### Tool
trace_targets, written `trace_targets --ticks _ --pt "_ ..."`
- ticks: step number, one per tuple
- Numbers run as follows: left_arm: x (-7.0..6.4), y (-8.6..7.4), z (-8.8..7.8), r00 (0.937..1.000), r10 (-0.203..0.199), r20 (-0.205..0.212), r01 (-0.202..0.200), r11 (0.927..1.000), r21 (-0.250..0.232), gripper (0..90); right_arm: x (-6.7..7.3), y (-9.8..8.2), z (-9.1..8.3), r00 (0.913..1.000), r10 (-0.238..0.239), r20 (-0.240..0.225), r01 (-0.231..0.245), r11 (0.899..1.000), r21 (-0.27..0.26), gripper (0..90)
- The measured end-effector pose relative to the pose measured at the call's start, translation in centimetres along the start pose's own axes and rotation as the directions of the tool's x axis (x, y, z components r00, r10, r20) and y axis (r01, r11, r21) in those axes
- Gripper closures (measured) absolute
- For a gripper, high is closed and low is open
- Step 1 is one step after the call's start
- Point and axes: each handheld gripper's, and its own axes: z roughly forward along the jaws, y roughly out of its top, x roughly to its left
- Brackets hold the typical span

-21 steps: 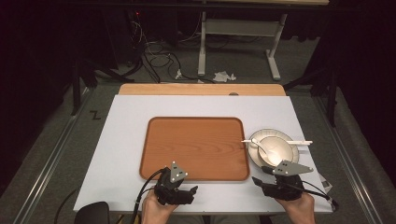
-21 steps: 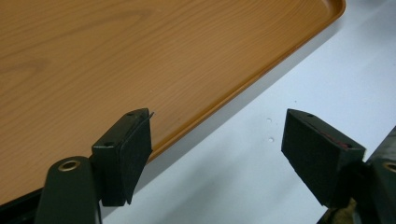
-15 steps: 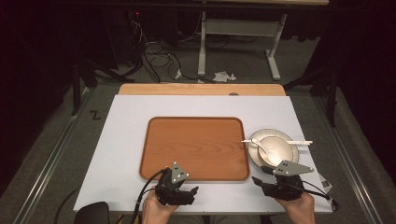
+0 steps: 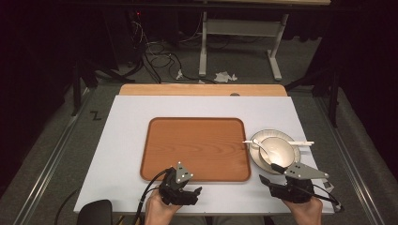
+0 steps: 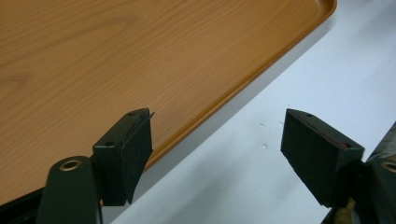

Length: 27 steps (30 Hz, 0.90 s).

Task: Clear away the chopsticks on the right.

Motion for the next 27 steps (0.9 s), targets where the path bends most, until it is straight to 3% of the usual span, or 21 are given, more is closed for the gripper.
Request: trace_targets --ticks 8,14,20,27 --pt "-0.3 0.6 0.7 0.9993 0.03 0.022 -0.031 0.9995 0.01 24.9 -0.2 -0.6 -1.2 0.9979 0.006 0.064 -0.005 1.0 -0.007 45.0" --pt "-0.6 0.9 1.3 0.9981 0.052 0.032 -0.053 0.9984 0.022 25.2 -1.3 -1.5 -3.1 0.9883 0.116 0.099 -0.108 0.99 -0.086 46.3" --pt "-0.7 1.2 1.3 0.9975 0.061 0.036 -0.062 0.998 0.014 25.4 -2.0 -2.1 -4.0 0.9805 0.146 0.132 -0.132 0.986 -0.104 48.7" --pt "-0.6 1.2 1.1 0.9978 0.062 0.024 -0.062 0.998 0.014 25.4 -3.2 -2.0 -3.9 0.9724 0.158 0.172 -0.145 0.986 -0.086 45.0"
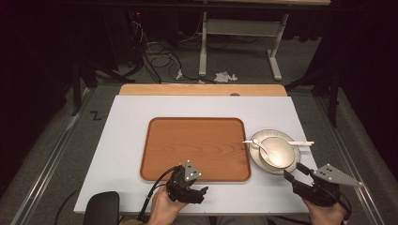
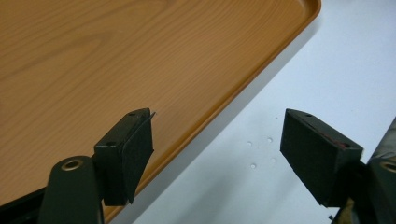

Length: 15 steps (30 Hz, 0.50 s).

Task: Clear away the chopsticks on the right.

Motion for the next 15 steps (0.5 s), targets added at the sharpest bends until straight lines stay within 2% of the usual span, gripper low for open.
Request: trace_targets --ticks 4,9,15 --pt "0.1 -0.2 -0.2 0.9998 -0.006 -0.017 0.006 1.0 -0.005 25.4 -0.7 0.1 -0.1 0.9998 0.018 0.008 -0.018 1.0 -0.007 46.2" --pt "-0.1 -0.5 -0.5 0.9995 -0.001 -0.03 0.001 1.0 -0.002 25.4 -1.1 0.3 0.2 0.9983 -0.023 0.054 0.024 0.999 -0.021 51.0" --pt "0.4 -1.3 -1.5 0.9967 -0.047 -0.067 0.045 0.9987 -0.022 25.5 -2.8 1.0 1.4 0.9962 -0.027 0.083 0.03 0.999 -0.038 52.4"
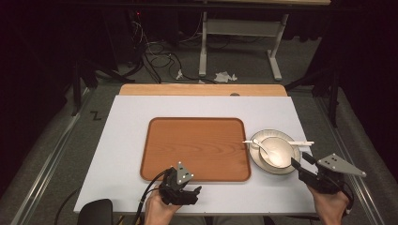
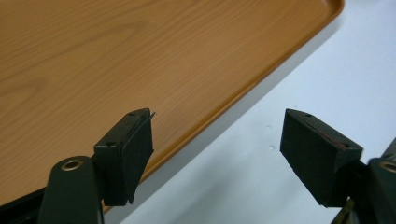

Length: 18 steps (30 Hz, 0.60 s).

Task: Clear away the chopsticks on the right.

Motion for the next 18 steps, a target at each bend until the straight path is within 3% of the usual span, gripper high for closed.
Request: trace_targets --ticks 10,18 --pt "0.2 -1.7 -1.6 0.9964 -0.051 -0.068 0.051 0.9987 -0.002 25.5 -3.5 1.0 2.7 0.9993 0.035 0.017 -0.036 0.996 0.076 58.2" --pt "0.3 -2.8 -2.5 0.9894 -0.09 -0.114 0.09 0.9959 0.001 25.6 -6.9 1.2 5.0 0.9944 0.084 0.064 -0.094 0.979 0.18 63.7"
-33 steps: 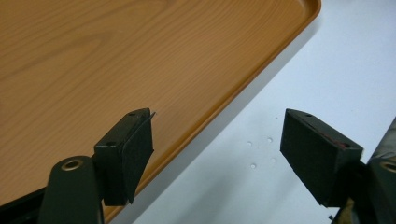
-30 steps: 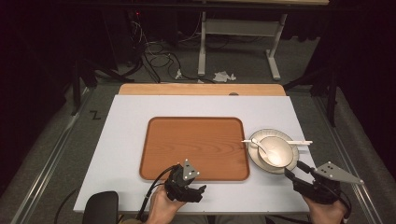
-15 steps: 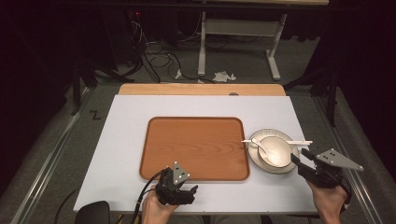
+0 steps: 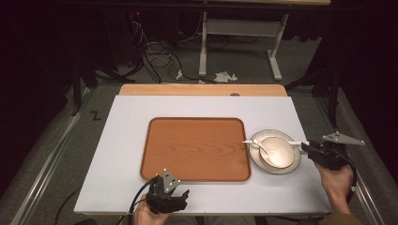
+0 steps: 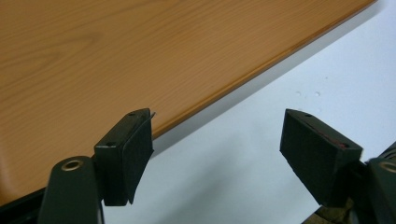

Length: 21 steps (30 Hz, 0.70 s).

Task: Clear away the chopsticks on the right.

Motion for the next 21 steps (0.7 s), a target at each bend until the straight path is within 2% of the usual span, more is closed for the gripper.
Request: trace_targets --ticks 10,15,16,21 --pt "0.2 -1.2 -0.8 0.9983 -0.039 -0.042 0.04 0.9991 0.016 25.5 -0.7 1.3 3.4 0.9991 -0.041 -0.011 0.042 0.997 0.071 68.1" --pt "0.2 -1.6 -1.1 0.9973 -0.051 -0.053 0.052 0.9984 0.021 25.5 -1.0 1.7 4.4 0.9983 -0.058 -0.011 0.059 0.993 0.101 68.0" --pt "0.3 -1.7 -1.1 0.9968 -0.056 -0.057 0.058 0.9981 0.023 25.5 -1.0 1.9 4.8 0.9978 -0.064 -0.019 0.066 0.99 0.124 67.8" --pt "0.2 -1.8 -1.2 0.9964 -0.059 -0.061 0.06 0.9978 0.026 25.5 -1.0 2.2 5.4 0.9971 -0.07 -0.03 0.074 0.987 0.145 66.9"
